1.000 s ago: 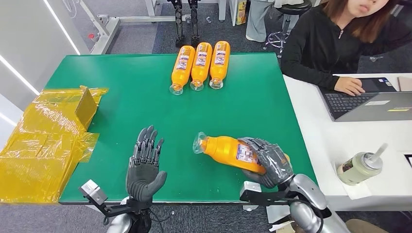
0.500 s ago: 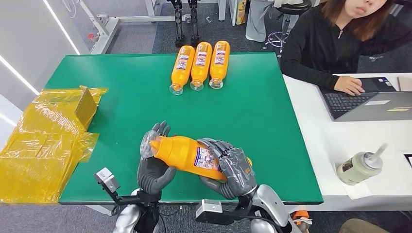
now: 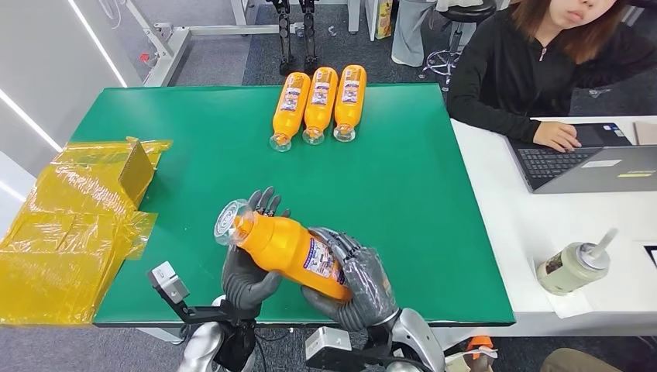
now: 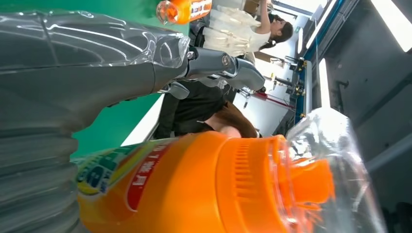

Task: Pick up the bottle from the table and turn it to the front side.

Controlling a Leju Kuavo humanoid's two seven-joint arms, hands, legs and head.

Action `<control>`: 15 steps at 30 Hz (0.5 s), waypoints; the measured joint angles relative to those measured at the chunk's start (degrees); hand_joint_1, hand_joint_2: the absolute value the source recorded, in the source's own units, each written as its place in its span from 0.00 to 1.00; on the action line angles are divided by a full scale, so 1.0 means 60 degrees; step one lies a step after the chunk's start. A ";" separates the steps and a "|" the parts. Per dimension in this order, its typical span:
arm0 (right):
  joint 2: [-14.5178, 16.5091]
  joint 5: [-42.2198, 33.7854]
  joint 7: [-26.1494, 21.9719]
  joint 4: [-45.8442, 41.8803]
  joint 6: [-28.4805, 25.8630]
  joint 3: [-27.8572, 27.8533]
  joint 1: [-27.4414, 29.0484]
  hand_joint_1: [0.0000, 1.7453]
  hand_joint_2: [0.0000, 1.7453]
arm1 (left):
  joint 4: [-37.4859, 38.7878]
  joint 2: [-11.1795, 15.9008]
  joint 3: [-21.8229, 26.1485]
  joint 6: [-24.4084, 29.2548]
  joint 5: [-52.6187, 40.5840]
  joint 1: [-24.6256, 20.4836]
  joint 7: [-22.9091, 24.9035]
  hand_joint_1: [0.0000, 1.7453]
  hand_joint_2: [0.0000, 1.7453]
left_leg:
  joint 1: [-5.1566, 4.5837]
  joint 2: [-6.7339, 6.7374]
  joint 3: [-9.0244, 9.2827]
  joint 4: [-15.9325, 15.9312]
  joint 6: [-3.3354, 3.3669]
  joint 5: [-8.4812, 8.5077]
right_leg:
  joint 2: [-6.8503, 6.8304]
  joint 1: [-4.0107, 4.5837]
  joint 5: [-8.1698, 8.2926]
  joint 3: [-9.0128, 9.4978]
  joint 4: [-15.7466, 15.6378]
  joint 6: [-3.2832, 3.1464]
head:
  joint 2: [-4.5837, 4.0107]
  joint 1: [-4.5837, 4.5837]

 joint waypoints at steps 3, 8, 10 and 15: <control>0.0008 -0.0051 -0.0101 0.0076 -0.0058 0.0033 0.0162 1.00 1.00 | -0.0149 0.0020 -0.0033 -0.0036 0.0007 0.0114 0.0026 0.00 1.00 | 0.0000 0.0001 -0.0003 0.0000 0.0000 0.0000 | 0.0000 0.0000 0.0000 -0.0004 0.0000 0.0000 | 0.0000 -0.0002; 0.0037 -0.0232 -0.0187 0.0256 0.0081 0.0155 0.0280 1.00 1.00 | -0.0353 0.0059 -0.0089 -0.0047 0.0058 0.0209 0.0061 0.00 1.00 | 0.0000 0.0001 -0.0005 0.0000 0.0000 0.0000 | 0.0000 0.0000 0.0000 -0.0004 0.0001 0.0000 | 0.0000 0.0000; 0.0104 -0.0347 -0.0151 0.0380 0.0262 0.0187 0.0279 1.00 1.00 | -0.0397 0.0061 -0.0127 -0.0058 0.0120 0.0201 0.0106 0.00 1.00 | -0.0001 0.0001 -0.0005 0.0000 0.0000 0.0001 | -0.0001 0.0000 0.0001 -0.0003 0.0001 0.0000 | 0.0000 0.0001; 0.0227 -0.0523 -0.0048 0.0571 0.0462 0.0245 0.0212 1.00 1.00 | -0.0414 0.0063 -0.0200 -0.0056 0.0272 0.0152 0.0154 0.00 1.00 | -0.0001 0.0001 -0.0004 0.0001 0.0000 0.0001 | 0.0000 0.0000 0.0001 -0.0003 0.0001 0.0000 | 0.0000 0.0000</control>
